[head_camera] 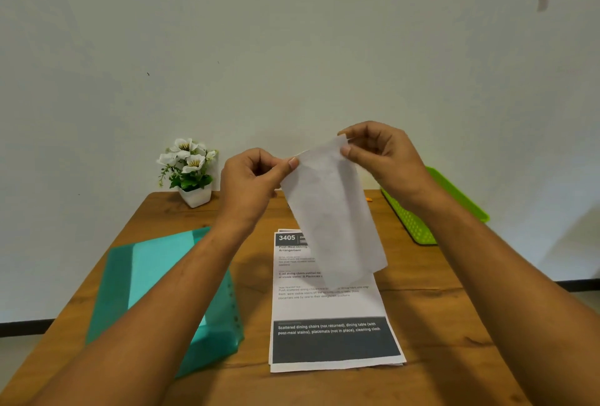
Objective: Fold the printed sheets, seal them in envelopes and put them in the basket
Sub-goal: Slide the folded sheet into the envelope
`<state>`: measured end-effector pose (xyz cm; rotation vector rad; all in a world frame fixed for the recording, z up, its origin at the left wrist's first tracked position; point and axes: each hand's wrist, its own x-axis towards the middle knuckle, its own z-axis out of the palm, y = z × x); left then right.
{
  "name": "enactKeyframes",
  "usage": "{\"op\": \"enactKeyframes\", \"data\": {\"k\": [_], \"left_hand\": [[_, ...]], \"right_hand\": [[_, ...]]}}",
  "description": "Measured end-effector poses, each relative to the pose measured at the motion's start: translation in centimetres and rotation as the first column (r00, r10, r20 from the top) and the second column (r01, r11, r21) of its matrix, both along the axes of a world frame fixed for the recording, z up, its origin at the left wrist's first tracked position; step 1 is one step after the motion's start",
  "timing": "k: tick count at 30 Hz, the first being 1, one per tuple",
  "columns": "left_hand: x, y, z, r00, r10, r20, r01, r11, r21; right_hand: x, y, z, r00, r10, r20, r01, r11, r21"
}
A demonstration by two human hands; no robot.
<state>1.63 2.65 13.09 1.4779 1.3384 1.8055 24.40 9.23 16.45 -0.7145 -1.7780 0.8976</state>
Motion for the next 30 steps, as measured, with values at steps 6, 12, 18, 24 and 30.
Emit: {"op": "enactKeyframes", "data": {"k": [6,12,18,24,30], "left_hand": [[0.6,-0.8,-5.4,0.985,0.102,0.137,-0.082,0.986,-0.142],[2.2,-3.5,-13.2,0.943,-0.218,-0.251,0.093,0.897,-0.431],[2.0,-3.6,-17.2,0.551,-0.391,-0.737,-0.14,0.827,-0.544],[0.5,-1.6,-15.7,0.479,-0.456,-0.75,-0.182,0.784,-0.593],[-0.2,-0.6,-15.1,0.483,-0.466,-0.741,-0.187,0.772,-0.607]], "right_hand": [[1.1,0.4,-5.3,0.971,0.005,0.241,0.039,0.983,-0.178],[1.5,1.4,-9.8,0.905,-0.068,0.42,0.133,0.983,-0.125],[2.2,2.4,-11.6,0.849,-0.122,0.514,0.197,0.976,-0.093],[2.5,3.1,-13.4,0.799,-0.119,0.59,0.213,0.973,-0.091],[0.7,3.6,-16.1,0.734,-0.091,0.673,0.184,0.98,-0.069]]}}
